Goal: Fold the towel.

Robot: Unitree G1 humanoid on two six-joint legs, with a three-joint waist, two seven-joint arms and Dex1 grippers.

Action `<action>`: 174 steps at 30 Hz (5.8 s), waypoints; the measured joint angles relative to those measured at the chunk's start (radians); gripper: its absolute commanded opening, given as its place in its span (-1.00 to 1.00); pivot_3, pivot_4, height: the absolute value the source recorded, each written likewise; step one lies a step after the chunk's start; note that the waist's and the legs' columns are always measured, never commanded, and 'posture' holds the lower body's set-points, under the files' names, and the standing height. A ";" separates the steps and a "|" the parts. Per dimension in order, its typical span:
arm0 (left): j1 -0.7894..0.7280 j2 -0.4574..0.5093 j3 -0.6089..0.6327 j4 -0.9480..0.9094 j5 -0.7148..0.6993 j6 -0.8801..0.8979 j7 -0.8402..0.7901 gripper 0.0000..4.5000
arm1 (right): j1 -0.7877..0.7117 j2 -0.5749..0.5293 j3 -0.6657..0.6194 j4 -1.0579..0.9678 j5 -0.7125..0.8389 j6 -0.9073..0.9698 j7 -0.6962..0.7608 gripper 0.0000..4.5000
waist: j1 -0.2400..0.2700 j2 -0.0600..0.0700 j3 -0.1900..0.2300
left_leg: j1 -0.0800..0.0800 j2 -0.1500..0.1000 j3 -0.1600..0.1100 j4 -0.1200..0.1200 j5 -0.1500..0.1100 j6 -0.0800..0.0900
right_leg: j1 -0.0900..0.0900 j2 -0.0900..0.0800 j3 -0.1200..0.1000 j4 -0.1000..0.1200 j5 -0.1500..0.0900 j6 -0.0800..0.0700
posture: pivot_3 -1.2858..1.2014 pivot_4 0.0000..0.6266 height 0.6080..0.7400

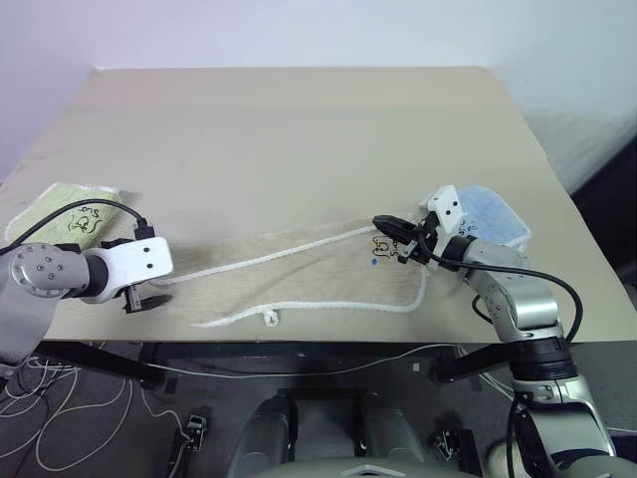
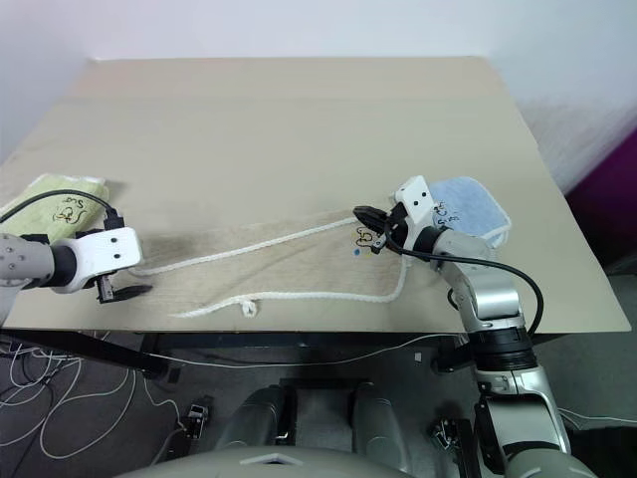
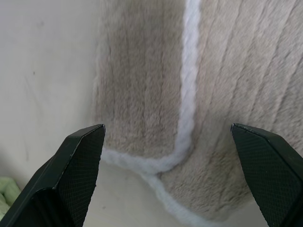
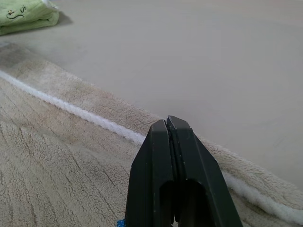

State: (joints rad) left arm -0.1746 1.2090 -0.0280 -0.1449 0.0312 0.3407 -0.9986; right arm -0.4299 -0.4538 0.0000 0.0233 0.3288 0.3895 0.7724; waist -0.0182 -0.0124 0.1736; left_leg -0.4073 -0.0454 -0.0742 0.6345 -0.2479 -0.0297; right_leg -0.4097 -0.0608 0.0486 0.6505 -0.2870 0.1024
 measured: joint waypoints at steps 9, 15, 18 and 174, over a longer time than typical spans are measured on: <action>-0.036 -0.018 -0.039 0.076 0.050 -0.041 -0.002 0.98 | 0.000 -0.001 0.000 0.000 0.000 0.003 -0.001 -1.00 | 0.000 0.000 0.000 | 0.000 0.000 0.000 0.000 0.000 0.000 | 0.000 0.000 0.000 0.000 0.000 0.000 | 0.03 -0.52 1.00; -0.037 -0.036 -0.039 0.087 0.060 -0.050 -0.002 0.58 | -0.002 -0.002 0.000 0.000 -0.001 0.005 -0.003 -1.00 | 0.000 0.000 0.000 | 0.000 0.000 0.000 0.000 0.000 0.000 | 0.000 0.000 0.000 0.000 0.000 0.000 | 0.03 -0.52 1.00; -0.038 -0.043 -0.039 0.087 0.061 -0.056 0.000 0.12 | -0.005 -0.002 0.000 0.000 -0.001 0.005 -0.003 -1.00 | 0.000 0.000 0.000 | 0.000 0.000 0.000 0.000 0.000 0.000 | 0.000 0.000 0.000 0.000 0.000 0.000 | 0.03 -0.52 1.00; -0.285 -0.289 0.163 0.616 -0.160 -0.248 0.027 -1.00 | -0.206 -0.379 0.100 0.305 -0.155 -0.277 0.429 -0.98 | 0.003 0.002 0.000 | -0.002 0.001 0.004 0.012 -0.003 0.005 | 0.000 -0.001 0.001 0.002 0.001 0.000 | 0.03 -0.52 1.00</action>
State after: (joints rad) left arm -0.4592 0.9195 0.1353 0.4714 -0.1287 0.0923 -0.9717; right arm -0.6361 -0.8328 0.1005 0.3279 0.1735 0.1122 1.2015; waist -0.0151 -0.0102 0.1738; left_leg -0.4095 -0.0441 -0.0700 0.6461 -0.2513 -0.0250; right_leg -0.4092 -0.0620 0.0494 0.6530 -0.2862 0.1024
